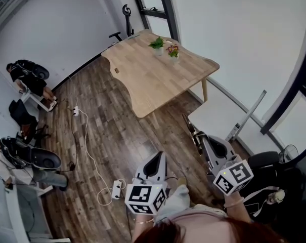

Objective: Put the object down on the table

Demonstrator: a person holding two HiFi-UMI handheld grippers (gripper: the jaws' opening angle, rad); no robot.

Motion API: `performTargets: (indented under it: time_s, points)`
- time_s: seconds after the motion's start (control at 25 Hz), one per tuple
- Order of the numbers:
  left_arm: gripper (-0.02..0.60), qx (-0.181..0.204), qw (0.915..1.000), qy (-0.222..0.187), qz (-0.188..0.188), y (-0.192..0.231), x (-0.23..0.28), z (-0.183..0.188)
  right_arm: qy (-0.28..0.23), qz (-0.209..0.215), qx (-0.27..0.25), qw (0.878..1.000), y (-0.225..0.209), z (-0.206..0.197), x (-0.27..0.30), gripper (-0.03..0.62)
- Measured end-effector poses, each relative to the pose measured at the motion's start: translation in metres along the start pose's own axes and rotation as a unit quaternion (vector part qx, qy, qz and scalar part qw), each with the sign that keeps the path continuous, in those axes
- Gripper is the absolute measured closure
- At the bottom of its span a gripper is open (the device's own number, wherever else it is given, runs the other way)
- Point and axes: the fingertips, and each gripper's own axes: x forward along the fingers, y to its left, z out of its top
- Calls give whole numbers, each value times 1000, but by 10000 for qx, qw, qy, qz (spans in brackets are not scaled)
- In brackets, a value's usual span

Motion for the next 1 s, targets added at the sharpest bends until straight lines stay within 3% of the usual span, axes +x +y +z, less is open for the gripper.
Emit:
performTargets:
  time_s: [1.0]
  points:
    - [580, -63, 9997, -99, -237, 99, 90, 39, 72, -9, -100, 9999, -19, -5, 143, 592]
